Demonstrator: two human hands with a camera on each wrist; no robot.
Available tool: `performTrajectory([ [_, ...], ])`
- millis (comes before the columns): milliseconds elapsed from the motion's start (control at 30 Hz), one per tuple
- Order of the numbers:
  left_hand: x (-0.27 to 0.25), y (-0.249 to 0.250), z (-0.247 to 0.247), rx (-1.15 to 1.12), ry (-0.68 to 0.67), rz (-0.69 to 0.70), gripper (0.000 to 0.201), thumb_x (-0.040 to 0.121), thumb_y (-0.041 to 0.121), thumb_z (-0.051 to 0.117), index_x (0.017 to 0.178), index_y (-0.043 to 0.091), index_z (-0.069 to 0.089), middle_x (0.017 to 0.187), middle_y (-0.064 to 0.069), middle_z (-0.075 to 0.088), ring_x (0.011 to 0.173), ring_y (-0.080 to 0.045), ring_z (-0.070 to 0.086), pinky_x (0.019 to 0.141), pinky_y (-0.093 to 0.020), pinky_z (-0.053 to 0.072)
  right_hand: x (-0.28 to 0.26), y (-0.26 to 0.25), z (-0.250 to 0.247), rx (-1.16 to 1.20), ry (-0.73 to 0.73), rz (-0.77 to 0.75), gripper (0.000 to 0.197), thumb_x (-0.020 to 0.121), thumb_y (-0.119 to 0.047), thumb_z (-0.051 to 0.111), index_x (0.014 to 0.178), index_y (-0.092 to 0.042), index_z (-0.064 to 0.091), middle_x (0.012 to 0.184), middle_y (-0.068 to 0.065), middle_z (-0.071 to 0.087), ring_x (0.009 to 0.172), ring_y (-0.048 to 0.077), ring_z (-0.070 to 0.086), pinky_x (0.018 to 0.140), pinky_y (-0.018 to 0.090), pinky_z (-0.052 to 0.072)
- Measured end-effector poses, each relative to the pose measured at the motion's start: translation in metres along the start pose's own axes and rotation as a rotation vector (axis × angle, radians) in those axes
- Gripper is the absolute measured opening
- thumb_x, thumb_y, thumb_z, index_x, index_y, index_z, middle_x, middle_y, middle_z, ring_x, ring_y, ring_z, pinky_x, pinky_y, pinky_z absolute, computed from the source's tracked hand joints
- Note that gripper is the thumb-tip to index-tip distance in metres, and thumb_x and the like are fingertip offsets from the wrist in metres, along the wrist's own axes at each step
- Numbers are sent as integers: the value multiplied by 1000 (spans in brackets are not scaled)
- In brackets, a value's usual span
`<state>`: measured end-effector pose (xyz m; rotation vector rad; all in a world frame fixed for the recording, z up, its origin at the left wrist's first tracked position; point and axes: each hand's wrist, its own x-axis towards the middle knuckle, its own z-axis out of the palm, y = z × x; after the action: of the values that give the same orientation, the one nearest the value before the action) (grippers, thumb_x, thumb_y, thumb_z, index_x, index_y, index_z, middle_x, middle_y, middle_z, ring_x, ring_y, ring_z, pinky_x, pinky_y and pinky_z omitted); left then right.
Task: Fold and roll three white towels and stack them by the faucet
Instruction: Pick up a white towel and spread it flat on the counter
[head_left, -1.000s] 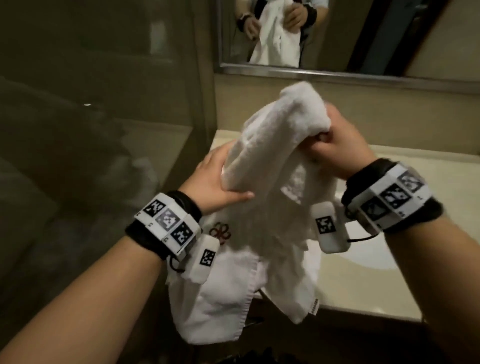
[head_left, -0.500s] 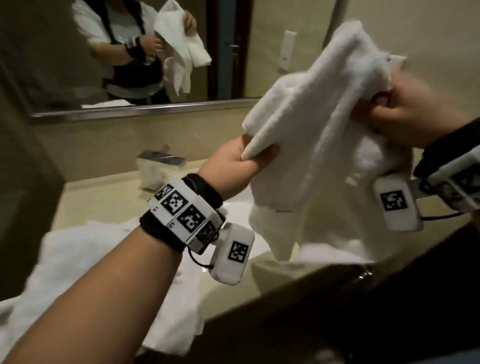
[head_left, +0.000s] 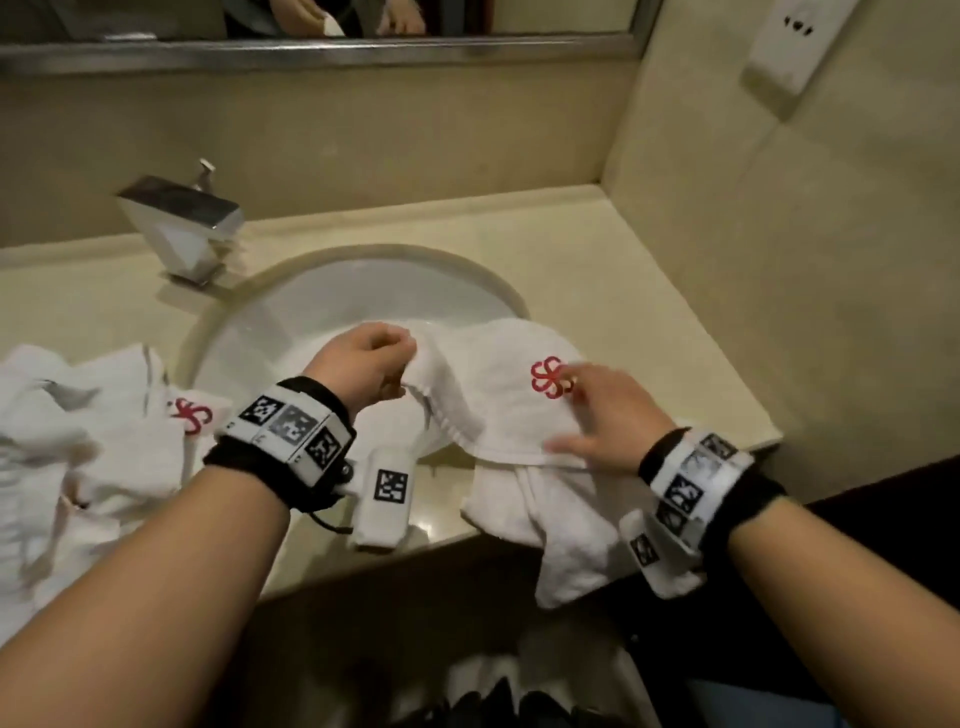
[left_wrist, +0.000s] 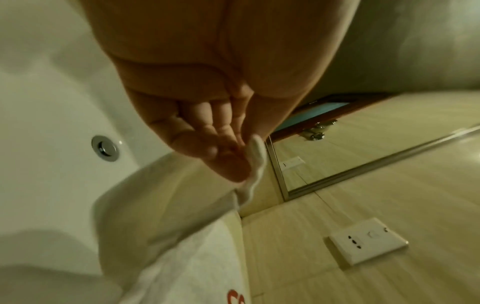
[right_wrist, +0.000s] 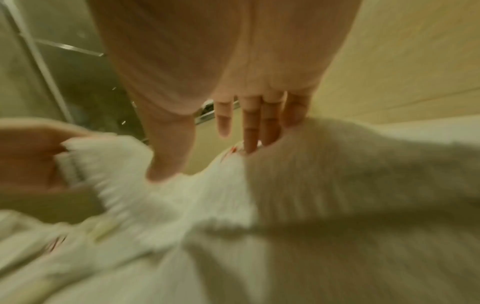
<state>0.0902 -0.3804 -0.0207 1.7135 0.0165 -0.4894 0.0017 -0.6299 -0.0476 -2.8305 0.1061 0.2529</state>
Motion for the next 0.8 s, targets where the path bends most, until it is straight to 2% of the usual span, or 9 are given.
performTrajectory([
  [67,6,-1,1,38,63,27,7,86,11,57,88,16,52,71,4,59,59,-7,59,60,-25,47,-4,3,19,-133,-93,-58,75,67,-53,68,129,-25,37,126,6,46,113,28,45,95,39,38],
  [167,12,-6,4,517,155,233,38,77,23,69,109,17,49,97,1,48,82,-13,52,73,-27,43,0,6,29,-202,25,-78,59,74,-40,64,125,-24,41,120,6,48,105,27,46,88,38,37],
  [267,6,-13,33,856,-99,509,46,73,34,71,111,15,53,103,-1,50,97,-21,52,82,-29,41,-1,8,33,-213,38,-133,51,73,-20,61,122,-18,44,113,8,50,98,29,49,83,38,40],
  [367,5,-35,75,1181,-382,425,65,71,47,68,124,19,44,121,-7,51,112,-28,48,95,-39,41,1,13,25,-221,7,-99,43,78,-9,55,119,-16,46,111,9,52,100,30,50,82,37,42],
  [433,9,-44,92,1321,-382,388,69,73,46,65,130,19,36,127,-8,45,114,-30,46,95,-42,41,6,18,3,-111,3,-54,35,80,-12,54,115,-15,52,110,11,57,102,30,52,83,35,42],
  [533,23,-40,98,1276,-219,429,51,81,26,56,127,16,38,120,-12,48,106,-34,50,85,-41,41,13,16,-35,68,110,-114,27,79,-18,58,106,-15,60,104,12,64,95,30,57,73,33,39],
  [633,36,-22,90,1159,-177,435,20,88,23,48,106,16,51,106,-11,56,97,-33,56,74,-33,38,16,19,-60,85,152,-129,23,82,-19,54,103,-16,62,97,11,66,89,30,58,68,30,37],
  [733,38,7,69,951,-141,391,20,87,13,45,103,15,58,107,-12,62,98,-30,57,78,-29,39,18,42,-73,12,123,-83,23,89,-26,49,106,-14,61,103,11,65,94,29,57,70,29,35],
  [800,35,36,56,898,-86,487,25,87,5,44,106,11,59,107,-13,63,98,-30,56,75,-28,35,19,53,-78,-70,95,-40,28,91,-35,48,104,-12,59,102,11,63,93,29,57,69,30,35],
])
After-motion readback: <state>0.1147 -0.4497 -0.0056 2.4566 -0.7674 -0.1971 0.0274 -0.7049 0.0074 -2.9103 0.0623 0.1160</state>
